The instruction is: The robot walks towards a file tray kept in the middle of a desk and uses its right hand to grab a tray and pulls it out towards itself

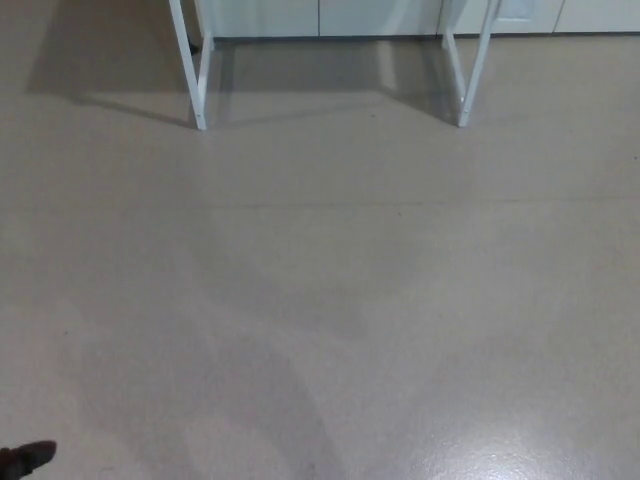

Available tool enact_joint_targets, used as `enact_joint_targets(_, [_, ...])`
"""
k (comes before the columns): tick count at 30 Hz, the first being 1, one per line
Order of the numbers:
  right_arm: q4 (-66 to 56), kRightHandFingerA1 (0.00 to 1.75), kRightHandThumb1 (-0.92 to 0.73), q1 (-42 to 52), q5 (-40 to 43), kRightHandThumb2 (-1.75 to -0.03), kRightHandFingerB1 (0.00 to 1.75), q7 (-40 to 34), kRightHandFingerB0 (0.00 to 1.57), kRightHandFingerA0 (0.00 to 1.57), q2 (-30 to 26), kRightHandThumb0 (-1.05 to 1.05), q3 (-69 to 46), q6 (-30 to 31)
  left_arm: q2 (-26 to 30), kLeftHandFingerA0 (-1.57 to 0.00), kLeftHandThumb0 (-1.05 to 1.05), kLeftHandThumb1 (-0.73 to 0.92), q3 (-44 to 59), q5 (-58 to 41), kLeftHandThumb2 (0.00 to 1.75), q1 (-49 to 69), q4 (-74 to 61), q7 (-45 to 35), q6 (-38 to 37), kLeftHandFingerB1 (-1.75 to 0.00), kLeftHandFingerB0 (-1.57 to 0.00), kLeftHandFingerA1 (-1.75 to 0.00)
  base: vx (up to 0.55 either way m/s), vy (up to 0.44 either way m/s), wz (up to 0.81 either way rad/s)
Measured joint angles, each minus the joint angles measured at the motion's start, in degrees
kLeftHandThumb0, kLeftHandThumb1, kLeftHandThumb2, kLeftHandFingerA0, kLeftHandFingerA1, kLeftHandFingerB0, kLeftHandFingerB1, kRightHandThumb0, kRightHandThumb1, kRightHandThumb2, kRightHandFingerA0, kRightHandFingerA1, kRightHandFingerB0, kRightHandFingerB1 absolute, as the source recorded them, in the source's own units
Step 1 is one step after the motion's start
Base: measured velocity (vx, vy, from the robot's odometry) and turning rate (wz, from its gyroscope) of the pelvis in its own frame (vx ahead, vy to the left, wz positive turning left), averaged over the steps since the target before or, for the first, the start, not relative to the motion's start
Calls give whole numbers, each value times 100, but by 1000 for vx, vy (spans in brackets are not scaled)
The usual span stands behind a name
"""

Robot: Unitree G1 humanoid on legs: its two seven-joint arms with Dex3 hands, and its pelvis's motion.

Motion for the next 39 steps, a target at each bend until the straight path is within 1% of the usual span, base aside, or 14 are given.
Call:
enact_joint_targets(1, [-13,44,-52,23,143,-79,41,91,18,25,40,-55,-97,-138,13,-34,-35,31,82,-85,91,-1,-14,-115,0,-58,-16,-69,0,0,0])
enact_joint_targets(6, [-27,45,-51,105,383,-79,41,275,18,26,89,-56,-198,-421,54,-35,-33,32,159,-247,92,9,-54,-333,-1,-58,-16,-69,0,0,0])
enact_joint_targets(7, [-20,44,-51,108,407,-79,41,298,18,26,89,-56,-203,-463,57,-32,-36,44,165,-270,74,10,-68,-361,-1,-54,-19,-75,0,0,0])
enact_joint_targets(8, [-17,34,-64,107,428,-60,30,319,24,32,90,-48,-202,-508,61,-33,-37,43,171,-289,75,11,-83,-392,-1,-55,-20,-71,0,0,0])
enact_joint_targets(9, [-16,44,-51,105,444,-78,41,333,20,27,90,-54,-201,-535,64,-32,-37,44,174,-299,75,10,-90,-407,-1,-55,-19,-70,0,0,0])
enact_joint_targets(12, [20,44,-51,96,494,-78,41,370,19,28,90,-54,-196,-634,89,-31,-37,44,175,-339,77,15,-114,-465,-1,-55,-19,-70,0,0,0])
enact_joint_targets(13, [38,36,-64,89,506,-61,30,379,27,38,90,-50,-197,-654,100,-33,-36,44,174,-349,78,15,-117,-476,-1,-55,-19,-70,0,0,0])
enact_joint_targets(14, [68,45,-51,70,518,-80,41,386,19,29,89,-57,-197,-676,112,-35,-37,45,174,-363,78,14,-117,-488,-1,-56,-20,-71,0,0,0])
enact_joint_targets(26, [128,47,-52,64,598,-81,42,431,21,30,26,-58,-115,-855,162,-35,-34,45,106,-403,78,-15,-94,-520,-53,-58,-22,-75,-28,-16,6])
enact_joint_targets(27, [144,37,-65,68,601,-60,30,441,27,38,26,-52,-109,-865,164,-36,-35,45,104,-403,78,-14,-86,-520,-57,-57,-22,-74,24,155,-10])
enact_joint_targets(31, [205,39,-65,61,603,-60,30,450,27,39,32,-52,-78,-937,171,-36,-38,43,88,-401,78,-25,-47,-514,-96,-58,-22,-73,95,300,-11])
enact_joint_targets(32, [200,38,-64,59,606,-59,30,453,29,41,30,-52,-69,-968,144,-39,-35,45,62,-399,75,-9,-27,-523,-98,-57,-23,-72,165,404,-43])
enact_joint_targets(36, [328,40,-63,27,595,-59,31,459,29,41,80,-54,20,-1014,274,-43,-34,45,84,-400,76,-94,-31,-503,-151,-57,-23,-75,167,243,2])
enact_joint_targets(39, [338,38,-63,8,596,-59,31,459,29,41,80,-52,30,-1057,272,-40,-34,44,76,-400,76,-85,-27,-499,-151,-57,-24,-77,184,104,3])
